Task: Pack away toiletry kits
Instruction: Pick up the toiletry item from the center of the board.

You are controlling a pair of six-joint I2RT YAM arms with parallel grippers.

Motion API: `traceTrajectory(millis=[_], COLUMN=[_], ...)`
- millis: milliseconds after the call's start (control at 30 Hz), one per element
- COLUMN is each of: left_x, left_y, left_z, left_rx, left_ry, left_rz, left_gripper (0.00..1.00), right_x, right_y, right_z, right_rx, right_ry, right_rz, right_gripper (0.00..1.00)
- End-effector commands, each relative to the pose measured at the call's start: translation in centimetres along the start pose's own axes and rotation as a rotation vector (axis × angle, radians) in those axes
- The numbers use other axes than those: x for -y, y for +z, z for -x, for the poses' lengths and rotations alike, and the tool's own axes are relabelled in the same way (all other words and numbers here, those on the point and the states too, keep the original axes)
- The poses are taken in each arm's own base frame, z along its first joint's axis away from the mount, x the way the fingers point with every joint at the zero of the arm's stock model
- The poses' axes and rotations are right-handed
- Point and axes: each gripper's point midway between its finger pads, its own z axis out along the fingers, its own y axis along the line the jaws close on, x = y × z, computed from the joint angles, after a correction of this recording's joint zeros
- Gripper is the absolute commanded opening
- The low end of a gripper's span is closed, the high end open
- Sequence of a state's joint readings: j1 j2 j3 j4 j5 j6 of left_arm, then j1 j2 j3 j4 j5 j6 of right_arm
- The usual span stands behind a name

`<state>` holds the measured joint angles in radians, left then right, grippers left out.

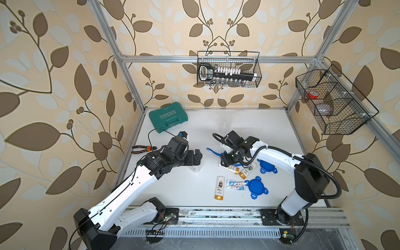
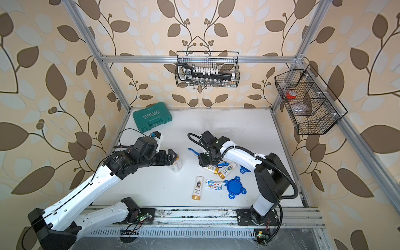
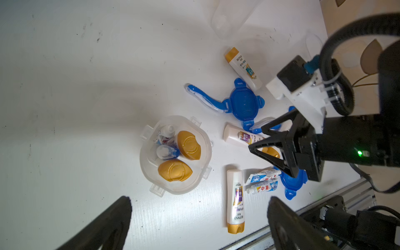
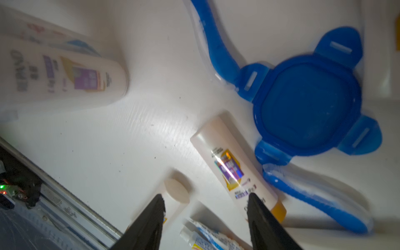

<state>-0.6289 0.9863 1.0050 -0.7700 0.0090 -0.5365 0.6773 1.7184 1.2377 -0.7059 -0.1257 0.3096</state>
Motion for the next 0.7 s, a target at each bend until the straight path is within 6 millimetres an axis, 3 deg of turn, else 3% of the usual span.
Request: traceTrajectory(millis=[0, 400, 667], left_x=[0.7, -0.9, -1.3], left_y=[-0.8, -1.4, -2.1], left_z=[0.1, -0.7, 0.0], left_rx=[-0.007, -0.022, -0.004], left_ry=[-0.042, -0.187, -0.211], left_rz=[-0.034, -0.007, -0.001], left_gripper=[0.99, 0.99, 0.99], right_x=[0.1, -0.2, 0.8], right_y=[1.3, 6.1, 8.9], right_z=[2.8, 7.2, 6.2], right_rx=[0.022, 0.014, -0.039], right_ry=[-0.049, -0.060, -0.078], right_rz=[-0.012, 0.017, -0.027], right_gripper=[0.61, 0.62, 0.61])
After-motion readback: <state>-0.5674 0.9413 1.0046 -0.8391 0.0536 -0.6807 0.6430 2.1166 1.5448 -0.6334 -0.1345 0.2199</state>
